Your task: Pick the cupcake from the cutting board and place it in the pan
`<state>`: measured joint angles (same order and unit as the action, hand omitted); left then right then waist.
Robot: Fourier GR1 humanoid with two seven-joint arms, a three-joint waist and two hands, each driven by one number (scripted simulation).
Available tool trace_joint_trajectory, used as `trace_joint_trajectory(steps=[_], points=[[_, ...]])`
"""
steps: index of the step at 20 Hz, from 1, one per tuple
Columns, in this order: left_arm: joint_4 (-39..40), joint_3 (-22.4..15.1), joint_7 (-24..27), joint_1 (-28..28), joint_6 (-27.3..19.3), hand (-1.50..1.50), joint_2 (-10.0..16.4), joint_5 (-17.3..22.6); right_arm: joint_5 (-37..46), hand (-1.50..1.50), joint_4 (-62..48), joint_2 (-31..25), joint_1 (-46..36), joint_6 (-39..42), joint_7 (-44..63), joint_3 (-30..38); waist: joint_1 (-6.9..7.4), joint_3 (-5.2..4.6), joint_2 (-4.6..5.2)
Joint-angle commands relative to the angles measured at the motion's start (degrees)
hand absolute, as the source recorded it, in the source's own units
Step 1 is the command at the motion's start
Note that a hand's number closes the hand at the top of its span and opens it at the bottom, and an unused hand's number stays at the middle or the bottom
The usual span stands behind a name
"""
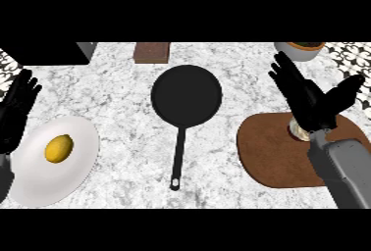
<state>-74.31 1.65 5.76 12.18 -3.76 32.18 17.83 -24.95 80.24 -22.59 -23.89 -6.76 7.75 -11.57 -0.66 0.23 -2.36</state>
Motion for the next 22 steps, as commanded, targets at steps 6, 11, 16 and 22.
trace_joint_trajectory(steps=[6,11,16,22], points=[[-4.66,-2.76,-5.56,0.86,-4.1,0.0,-7.85,2.25,-17.54,1.5,-0.92,-9.37,-5.83,32.73,-11.49,11.65,1.94,0.41,2.91],[-7.07,-3.34,-9.98,-0.11,-5.15,0.0,-8.98,3.73,1.71,1.5,-7.34,-24.54,4.39,38.69,-31.72,15.67,-0.23,0.36,2.72],[-8.17,-6.15,-10.0,-0.81,-6.92,0.0,-12.06,1.99,12.98,-1.5,-19.01,-32.19,7.02,41.97,-47.5,19.0,1.45,0.18,3.18],[-11.5,-8.2,-13.9,1.59,-8.89,0.0,-12.62,0.18,23.7,-1.5,-25.85,-35.99,0.78,39.58,-59.28,14.9,3.83,0.09,3.31]])
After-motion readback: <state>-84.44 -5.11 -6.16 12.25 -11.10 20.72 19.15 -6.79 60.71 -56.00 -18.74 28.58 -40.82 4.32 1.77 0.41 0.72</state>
